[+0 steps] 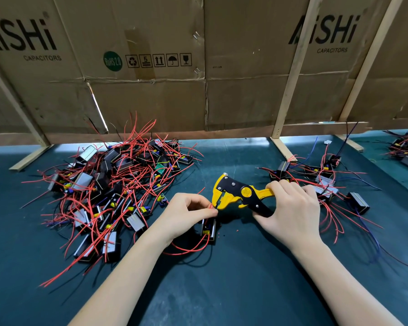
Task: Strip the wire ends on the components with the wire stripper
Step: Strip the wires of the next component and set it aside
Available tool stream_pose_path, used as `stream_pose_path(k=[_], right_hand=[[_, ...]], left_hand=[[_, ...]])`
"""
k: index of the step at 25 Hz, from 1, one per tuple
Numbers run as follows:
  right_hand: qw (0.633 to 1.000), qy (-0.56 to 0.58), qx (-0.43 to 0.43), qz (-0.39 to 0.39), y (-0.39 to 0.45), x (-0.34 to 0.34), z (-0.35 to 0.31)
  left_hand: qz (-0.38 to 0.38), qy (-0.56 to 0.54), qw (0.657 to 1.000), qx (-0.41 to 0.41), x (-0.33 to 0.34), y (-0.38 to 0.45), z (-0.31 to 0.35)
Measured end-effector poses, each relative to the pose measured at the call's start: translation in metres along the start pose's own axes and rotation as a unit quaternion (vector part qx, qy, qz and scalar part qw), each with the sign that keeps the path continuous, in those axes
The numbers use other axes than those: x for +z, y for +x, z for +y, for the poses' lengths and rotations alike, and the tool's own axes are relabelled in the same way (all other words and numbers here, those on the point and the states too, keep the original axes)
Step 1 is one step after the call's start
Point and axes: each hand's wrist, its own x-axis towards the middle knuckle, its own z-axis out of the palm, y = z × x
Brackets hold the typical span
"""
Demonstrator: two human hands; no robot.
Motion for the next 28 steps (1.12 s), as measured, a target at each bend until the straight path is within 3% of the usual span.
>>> stream_pose_path(k=[28], right_hand=[[0.998, -0.005, -0.013, 0.054, -0.0022, 0.0042, -0.0041]], left_hand=[[-0.037, -0.013, 0.999, 0.0, -0.0094, -0.0026, 0.0003]])
